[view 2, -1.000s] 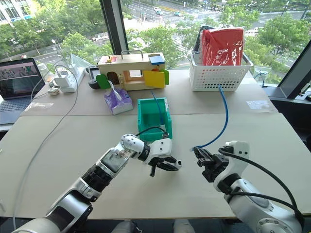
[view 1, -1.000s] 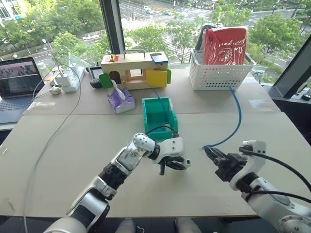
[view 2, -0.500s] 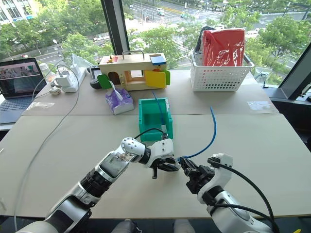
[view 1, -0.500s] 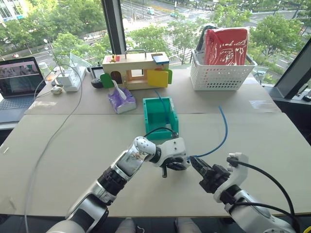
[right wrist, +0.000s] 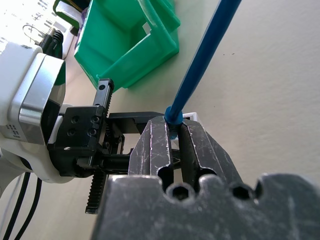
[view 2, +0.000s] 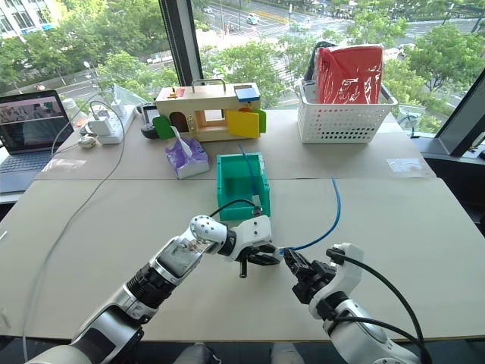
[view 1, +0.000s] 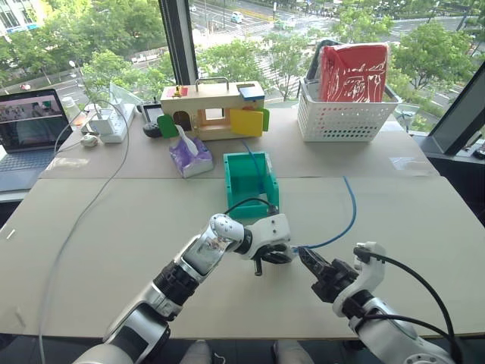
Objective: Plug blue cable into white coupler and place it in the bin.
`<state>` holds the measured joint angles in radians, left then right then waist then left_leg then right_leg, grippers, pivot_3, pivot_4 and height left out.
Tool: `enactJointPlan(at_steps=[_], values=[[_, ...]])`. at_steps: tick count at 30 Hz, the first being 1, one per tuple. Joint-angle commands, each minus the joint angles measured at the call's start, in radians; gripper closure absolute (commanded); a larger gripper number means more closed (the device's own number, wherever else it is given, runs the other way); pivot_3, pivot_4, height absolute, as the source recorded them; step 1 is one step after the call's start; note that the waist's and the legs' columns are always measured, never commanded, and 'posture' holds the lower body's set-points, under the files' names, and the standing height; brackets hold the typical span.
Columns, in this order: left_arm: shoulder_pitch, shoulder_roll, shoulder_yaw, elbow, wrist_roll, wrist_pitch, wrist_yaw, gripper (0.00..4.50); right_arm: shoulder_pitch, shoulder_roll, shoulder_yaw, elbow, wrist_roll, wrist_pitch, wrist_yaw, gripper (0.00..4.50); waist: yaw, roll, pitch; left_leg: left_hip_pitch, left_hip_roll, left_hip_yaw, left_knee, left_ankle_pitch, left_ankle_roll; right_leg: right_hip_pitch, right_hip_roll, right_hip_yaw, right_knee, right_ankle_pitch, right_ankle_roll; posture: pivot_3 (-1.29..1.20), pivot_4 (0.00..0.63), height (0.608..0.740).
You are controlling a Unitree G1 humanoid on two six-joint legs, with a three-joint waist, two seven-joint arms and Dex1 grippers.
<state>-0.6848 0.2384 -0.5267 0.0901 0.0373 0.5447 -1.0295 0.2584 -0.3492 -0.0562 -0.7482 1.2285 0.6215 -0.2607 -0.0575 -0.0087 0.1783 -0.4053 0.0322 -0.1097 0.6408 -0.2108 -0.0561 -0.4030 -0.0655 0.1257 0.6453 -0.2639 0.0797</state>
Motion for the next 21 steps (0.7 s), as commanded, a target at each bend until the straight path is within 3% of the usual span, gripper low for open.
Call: enactJointPlan(at_steps=[1, 21], values=[[-0.002, 0.001, -0.004, 0.000, 0.001, -0.002, 0.014, 3.81, 0.005, 0.000, -0.041, -0.022, 0.008, -0.029, 0.020, 4.50, 0.000, 0.000, 0.000, 0.000, 0.000, 0.000, 0.000, 0.000, 0.000, 0.000, 0.000, 0.000, 0.000, 0.000, 0.000, 0.00, 0.150, 0.740], [0.000, 0.018, -0.023, -0.010, 0.016, -0.042, 0.011, 3.81, 0.028, 0.038, -0.027, -0.006, -0.016, -0.021, 0.032, 4.50, 0.000, 0.000, 0.000, 0.000, 0.000, 0.000, 0.000, 0.000, 0.000, 0.000, 0.000, 0.000, 0.000, 0.000, 0.000, 0.00, 0.150, 0.740]])
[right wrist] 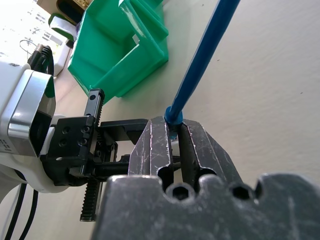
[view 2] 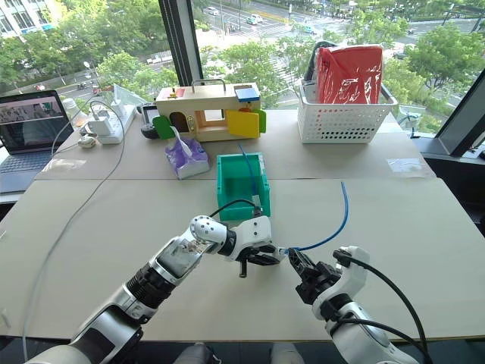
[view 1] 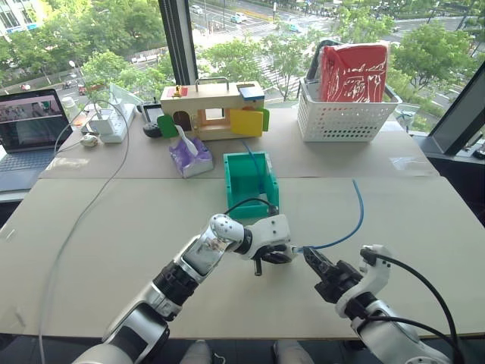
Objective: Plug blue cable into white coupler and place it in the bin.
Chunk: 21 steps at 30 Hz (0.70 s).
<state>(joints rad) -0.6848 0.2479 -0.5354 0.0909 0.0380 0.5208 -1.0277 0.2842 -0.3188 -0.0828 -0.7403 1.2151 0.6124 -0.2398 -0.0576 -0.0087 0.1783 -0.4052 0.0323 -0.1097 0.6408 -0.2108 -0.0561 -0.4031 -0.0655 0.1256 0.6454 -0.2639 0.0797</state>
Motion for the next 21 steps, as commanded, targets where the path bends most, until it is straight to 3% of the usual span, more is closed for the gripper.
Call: enactJointPlan(at_steps=[1, 21], values=[[0.000, 0.010, -0.015, -0.012, 0.016, -0.023, 0.010, 3.81, 0.000, 0.008, 0.002, -0.009, -0.006, -0.009, 0.013, 4.50, 0.000, 0.000, 0.000, 0.000, 0.000, 0.000, 0.000, 0.000, 0.000, 0.000, 0.000, 0.000, 0.000, 0.000, 0.000, 0.00, 0.150, 0.740], [-0.007, 0.020, -0.035, -0.023, 0.026, -0.123, 0.002, 3.81, -0.001, -0.052, 0.031, 0.010, -0.089, 0.052, 0.040, 4.50, -0.004, 0.000, 0.000, 0.001, 0.000, 0.000, 0.000, 0.000, 0.000, 0.000, 0.000, 0.000, 0.000, 0.000, 0.000, 0.00, 0.150, 0.740]])
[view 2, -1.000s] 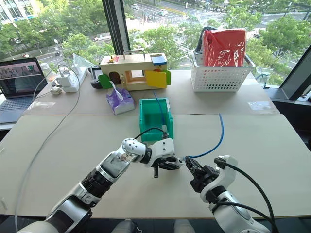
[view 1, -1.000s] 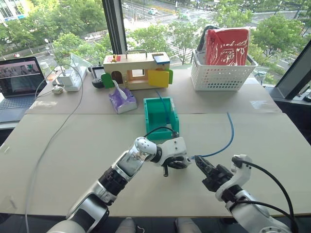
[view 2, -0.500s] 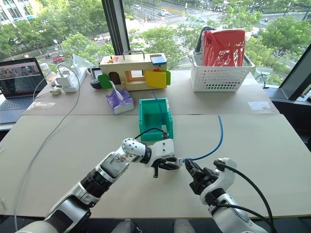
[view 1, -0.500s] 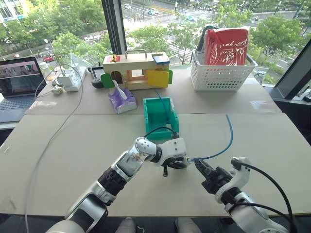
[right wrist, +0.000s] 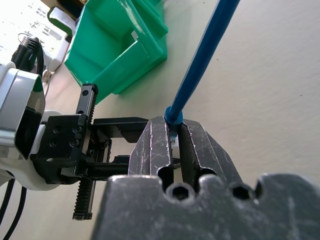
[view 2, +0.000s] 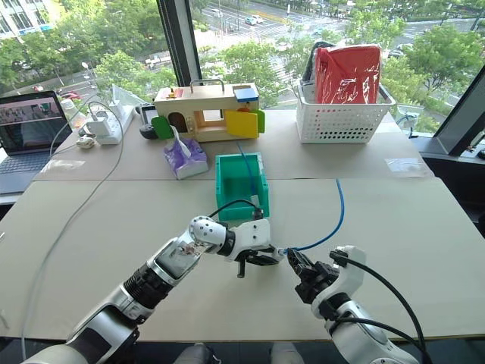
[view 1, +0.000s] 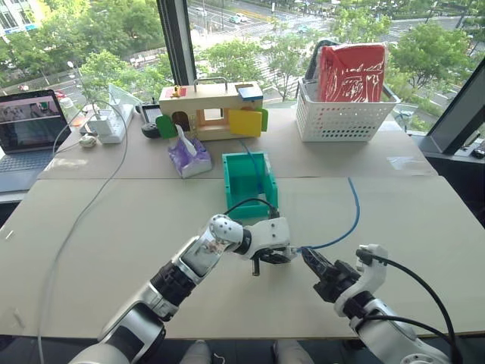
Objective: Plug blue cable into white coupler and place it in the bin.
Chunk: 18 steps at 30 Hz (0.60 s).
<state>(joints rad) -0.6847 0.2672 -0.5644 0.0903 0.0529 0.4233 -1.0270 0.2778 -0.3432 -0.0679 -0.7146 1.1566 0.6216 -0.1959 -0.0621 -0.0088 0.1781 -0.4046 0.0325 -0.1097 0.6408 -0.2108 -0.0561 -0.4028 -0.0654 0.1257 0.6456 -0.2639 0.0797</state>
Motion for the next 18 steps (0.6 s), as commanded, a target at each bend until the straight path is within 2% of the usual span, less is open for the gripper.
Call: enactJointPlan(at_steps=[1, 4, 9, 18], values=[[-0.009, 0.003, -0.010, -0.021, 0.015, -0.027, -0.001, 3.81, 0.003, -0.039, 0.019, -0.021, -0.040, 0.050, -0.006, 4.50, 0.000, 0.000, 0.000, 0.000, 0.000, 0.000, 0.000, 0.000, 0.000, 0.000, 0.000, 0.000, 0.000, 0.000, 0.000, 0.00, 0.150, 0.740], [-0.027, 0.006, -0.018, -0.016, 0.032, -0.054, -0.004, 3.81, -0.019, -0.070, 0.035, -0.037, -0.061, 0.079, -0.022, 4.50, 0.000, 0.000, 0.000, 0.000, 0.000, 0.000, 0.000, 0.000, 0.000, 0.000, 0.000, 0.000, 0.000, 0.000, 0.000, 0.00, 0.150, 0.740], [-0.070, -0.071, 0.053, -0.050, -0.014, 0.056, 0.042, 3.81, -0.038, -0.079, 0.037, -0.061, -0.036, 0.113, -0.064, 4.50, 0.004, -0.001, 0.000, -0.001, 0.000, 0.000, 0.000, 0.000, 0.000, 0.000, 0.000, 0.000, 0.000, 0.000, 0.000, 0.00, 0.150, 0.740], [-0.076, -0.051, 0.022, -0.095, 0.021, 0.105, 0.040, 3.81, -0.041, -0.099, 0.029, -0.045, -0.004, 0.145, -0.083, 4.50, 0.005, 0.000, 0.000, -0.001, 0.000, 0.000, 0.001, 0.000, 0.000, 0.000, 0.000, 0.000, 0.000, 0.000, 0.000, 0.00, 0.150, 0.740]])
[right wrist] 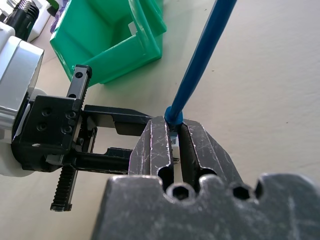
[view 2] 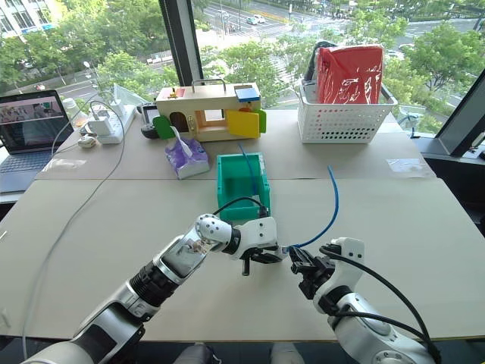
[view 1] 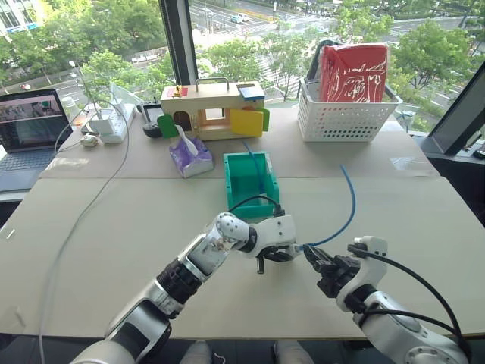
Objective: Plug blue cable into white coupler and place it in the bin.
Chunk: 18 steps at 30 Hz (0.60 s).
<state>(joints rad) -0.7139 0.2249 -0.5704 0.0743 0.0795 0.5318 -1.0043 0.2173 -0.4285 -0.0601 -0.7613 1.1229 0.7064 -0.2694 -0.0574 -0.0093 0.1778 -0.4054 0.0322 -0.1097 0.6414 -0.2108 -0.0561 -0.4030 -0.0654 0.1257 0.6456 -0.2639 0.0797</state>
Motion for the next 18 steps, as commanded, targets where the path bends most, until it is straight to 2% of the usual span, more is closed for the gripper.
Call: enactJointPlan(at_steps=[1, 18], values=[[-0.048, -0.007, 0.027, -0.083, -0.004, -0.001, 0.019, 3.81, 0.018, -0.017, 0.023, 0.003, 0.035, 0.067, -0.011, 4.50, 0.000, 0.000, 0.000, 0.000, 0.000, 0.000, 0.000, 0.000, 0.000, 0.000, 0.000, 0.000, 0.000, 0.000, 0.000, 0.00, 0.150, 0.740], [-0.031, -0.006, 0.014, -0.163, 0.034, 0.020, 0.064, 3.81, -0.047, -0.041, 0.093, 0.027, 0.086, 0.141, -0.038, 4.50, 0.000, 0.000, 0.000, 0.000, 0.000, 0.000, 0.000, 0.000, 0.000, 0.000, 0.000, 0.000, 0.000, 0.000, 0.000, 0.00, 0.150, 0.740]])
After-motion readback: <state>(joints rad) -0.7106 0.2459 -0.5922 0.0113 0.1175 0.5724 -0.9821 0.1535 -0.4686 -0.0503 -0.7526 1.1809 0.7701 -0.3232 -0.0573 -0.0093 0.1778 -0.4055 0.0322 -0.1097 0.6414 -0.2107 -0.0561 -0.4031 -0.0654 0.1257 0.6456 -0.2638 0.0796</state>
